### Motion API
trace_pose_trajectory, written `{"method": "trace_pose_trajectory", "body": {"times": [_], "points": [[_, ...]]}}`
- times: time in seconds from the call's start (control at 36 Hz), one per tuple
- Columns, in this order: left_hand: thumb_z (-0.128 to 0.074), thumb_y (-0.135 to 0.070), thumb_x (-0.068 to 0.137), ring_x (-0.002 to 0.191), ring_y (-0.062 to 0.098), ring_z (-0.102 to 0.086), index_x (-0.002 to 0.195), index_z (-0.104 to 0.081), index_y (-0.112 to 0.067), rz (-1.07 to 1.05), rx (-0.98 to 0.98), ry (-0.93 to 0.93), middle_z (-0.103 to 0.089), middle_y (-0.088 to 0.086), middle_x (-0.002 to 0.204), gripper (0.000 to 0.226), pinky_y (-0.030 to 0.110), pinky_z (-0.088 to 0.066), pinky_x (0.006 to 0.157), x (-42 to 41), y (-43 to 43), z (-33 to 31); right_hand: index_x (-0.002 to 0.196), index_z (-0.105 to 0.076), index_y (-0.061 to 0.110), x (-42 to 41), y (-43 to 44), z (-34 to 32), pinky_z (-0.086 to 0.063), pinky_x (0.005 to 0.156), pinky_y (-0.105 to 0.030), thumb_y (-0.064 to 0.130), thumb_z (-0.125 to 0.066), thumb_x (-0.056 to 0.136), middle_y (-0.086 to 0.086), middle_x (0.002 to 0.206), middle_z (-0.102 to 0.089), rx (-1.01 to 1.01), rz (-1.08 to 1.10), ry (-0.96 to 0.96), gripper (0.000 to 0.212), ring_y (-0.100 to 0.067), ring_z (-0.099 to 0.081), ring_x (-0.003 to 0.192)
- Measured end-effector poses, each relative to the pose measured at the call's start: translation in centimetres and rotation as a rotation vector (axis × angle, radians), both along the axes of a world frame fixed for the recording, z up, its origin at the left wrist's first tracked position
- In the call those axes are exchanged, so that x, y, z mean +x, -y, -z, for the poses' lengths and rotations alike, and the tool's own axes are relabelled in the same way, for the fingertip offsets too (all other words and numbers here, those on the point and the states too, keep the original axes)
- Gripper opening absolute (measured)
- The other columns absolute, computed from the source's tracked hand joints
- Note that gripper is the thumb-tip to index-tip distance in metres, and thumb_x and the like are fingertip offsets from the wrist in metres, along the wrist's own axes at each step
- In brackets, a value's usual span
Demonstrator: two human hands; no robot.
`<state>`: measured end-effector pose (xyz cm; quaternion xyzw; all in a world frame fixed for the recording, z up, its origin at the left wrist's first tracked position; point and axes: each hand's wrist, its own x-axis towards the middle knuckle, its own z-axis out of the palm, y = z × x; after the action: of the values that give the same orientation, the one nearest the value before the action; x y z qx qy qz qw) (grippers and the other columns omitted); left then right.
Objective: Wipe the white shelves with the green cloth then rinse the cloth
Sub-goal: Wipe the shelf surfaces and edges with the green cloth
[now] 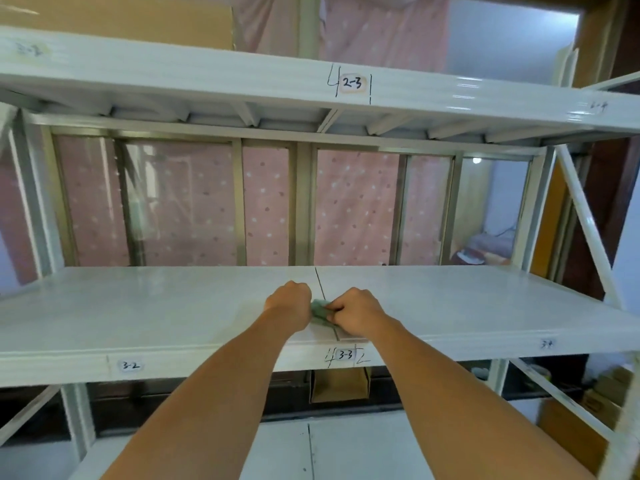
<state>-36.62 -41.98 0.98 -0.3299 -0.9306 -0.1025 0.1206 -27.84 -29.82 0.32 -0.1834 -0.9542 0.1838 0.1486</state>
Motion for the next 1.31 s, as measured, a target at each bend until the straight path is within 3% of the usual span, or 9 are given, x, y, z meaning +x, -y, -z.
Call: {"method": "trace_pose_trajectory", "body": {"times": [0.19, 0.31, 0.42, 0.58, 0.97, 1.31], "points": [[-0.06, -0.016, 0.092, 0.087, 0.023, -0.057, 0.107, -0.062, -0.012, -0.047, -0.009, -0.019, -0.053, 0.004, 0.092, 0.016, 0.03, -0.045, 0.069, 2.9, 2.1, -0.1, 0.121, -0.073, 0.024, 1.9, 1.8, -0.1, -0.052, 0.075, -0.027, 0.033, -0.063, 0.094, -0.001, 0.103, -0.073, -0.002, -0.032, 0.03, 0.03, -0.02, -0.063, 0.089], [-0.061, -0.015, 0.091, 0.083, 0.021, -0.056, 0.105, -0.062, -0.013, -0.077, -0.039, -0.023, -0.053, 0.003, 0.088, 0.015, 0.029, -0.046, 0.068, 4.2, 2.9, -0.3, 0.122, -0.072, 0.024, 2.7, 2.5, 0.0, -0.039, 0.061, -0.019, 0.033, -0.063, 0.095, -0.001, 0.106, -0.072, -0.004, -0.062, 0.018, 0.03, -0.017, -0.059, 0.085], [-0.063, -0.018, 0.09, 0.077, 0.018, -0.056, 0.102, -0.062, -0.013, -0.101, -0.042, -0.008, -0.054, 0.002, 0.084, 0.013, 0.027, -0.043, 0.064, 4.9, 4.3, -0.7, 0.12, -0.073, 0.024, 3.2, 3.5, 0.0, -0.043, 0.065, -0.021, 0.032, -0.064, 0.093, -0.002, 0.102, -0.072, -0.005, -0.102, 0.013, 0.029, -0.018, -0.061, 0.084], [-0.063, -0.021, 0.09, 0.077, 0.018, -0.058, 0.099, -0.062, -0.013, -0.139, -0.044, 0.021, -0.058, 0.003, 0.087, 0.012, 0.027, -0.043, 0.061, 5.4, 6.5, -0.9, 0.117, -0.075, 0.024, 3.2, 5.1, 0.3, -0.039, 0.058, -0.02, 0.032, -0.062, 0.094, -0.001, 0.098, -0.073, -0.022, -0.148, -0.01, 0.028, -0.016, -0.06, 0.078], [-0.063, -0.019, 0.091, 0.076, 0.018, -0.056, 0.102, -0.065, -0.012, -0.155, -0.065, 0.023, -0.056, 0.003, 0.087, 0.014, 0.027, -0.043, 0.063, 0.8, 6.1, -1.0, 0.12, -0.073, 0.027, -1.6, 5.0, 0.1, -0.046, 0.077, -0.026, 0.038, -0.061, 0.095, -0.001, 0.108, -0.072, -0.018, -0.145, 0.033, 0.03, -0.021, -0.06, 0.095], [-0.055, -0.013, 0.093, 0.097, 0.026, -0.061, 0.11, -0.06, -0.008, -0.113, -0.067, 0.002, -0.061, 0.01, 0.108, 0.019, 0.03, -0.045, 0.07, -8.4, 4.6, -1.1, 0.12, -0.073, 0.029, -11.1, 3.6, 0.1, -0.05, 0.088, -0.028, 0.038, -0.064, 0.093, 0.0, 0.114, -0.072, -0.057, -0.08, 0.032, 0.03, -0.023, -0.062, 0.1]]}}
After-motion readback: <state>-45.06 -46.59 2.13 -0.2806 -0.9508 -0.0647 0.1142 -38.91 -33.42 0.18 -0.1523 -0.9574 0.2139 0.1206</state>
